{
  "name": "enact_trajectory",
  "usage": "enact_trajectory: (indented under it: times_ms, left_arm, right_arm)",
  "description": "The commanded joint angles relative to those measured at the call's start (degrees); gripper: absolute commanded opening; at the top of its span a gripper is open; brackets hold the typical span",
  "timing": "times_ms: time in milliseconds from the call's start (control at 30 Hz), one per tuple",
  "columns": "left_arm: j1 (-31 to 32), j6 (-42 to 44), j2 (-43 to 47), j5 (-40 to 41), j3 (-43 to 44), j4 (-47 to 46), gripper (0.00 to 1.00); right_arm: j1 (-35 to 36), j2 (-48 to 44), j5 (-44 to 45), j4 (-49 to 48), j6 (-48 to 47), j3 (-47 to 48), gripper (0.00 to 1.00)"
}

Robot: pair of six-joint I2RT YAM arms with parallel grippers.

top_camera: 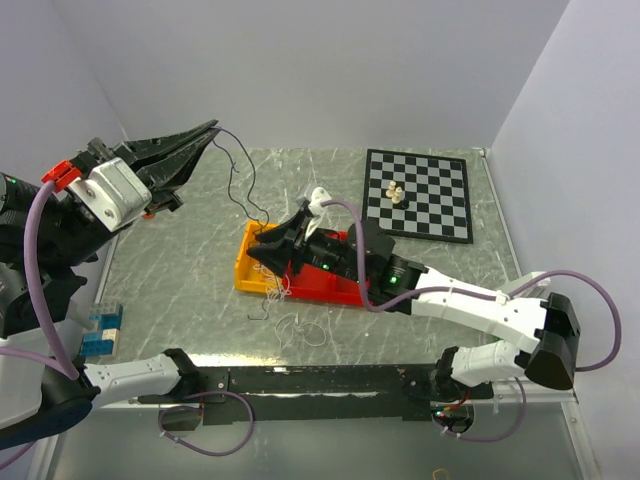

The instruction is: Untangle the cables

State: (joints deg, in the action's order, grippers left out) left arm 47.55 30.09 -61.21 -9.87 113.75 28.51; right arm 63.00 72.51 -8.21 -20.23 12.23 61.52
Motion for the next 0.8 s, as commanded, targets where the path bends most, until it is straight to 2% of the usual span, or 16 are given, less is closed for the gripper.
enact_trajectory:
  times_ms: [0, 33, 167, 267, 367, 567, 700, 767]
  left_arm:
    - [0.26, -1.52, 0.04, -0.86, 0.94, -1.18, 0.01]
    - [0.18, -1.52, 0.13, -0.77, 0.94, -1.53, 0.01]
    - [0.17, -1.08, 0.3, 0.28, 1.03, -2.67, 0.01]
    - [0.35, -0.73, 0.13, 1.25, 1.12, -3.81, 0.01]
    - [0.26, -0.03, -0.14, 2.39, 1.12, -4.6, 0.01]
    - [0.26, 0.68, -0.31, 4.94, 0.59, -7.41, 0.01]
    - [0.26, 1.55, -0.05, 9.69, -0.99, -13.47, 0.01]
    - [0.26, 1.82, -0.05, 9.69, -1.34, -14.19, 0.01]
  right_arm:
    - [0.19, 1.93, -1.72, 0.27, 2.97, 2.47, 0.35]
    - [0.1, 1.85, -1.81, 0.63, 3.32, 1.77, 0.3]
    - [0.37, 0.35, -1.55, 1.59, 5.34, -2.79, 0.24]
    - [0.63, -1.4, -0.5, 2.91, 6.66, -6.57, 0.05]
    - [0.98, -2.98, -0.06, 4.05, 7.89, -9.65, 0.03]
    - [1.86, -7.02, 1.79, 7.04, 9.57, -15.8, 0.06]
    - [2.04, -10.71, 2.49, 10.46, 11.15, -21.59, 0.27]
    - [2.04, -12.73, 3.19, 11.96, 12.46, -24.5, 0.33]
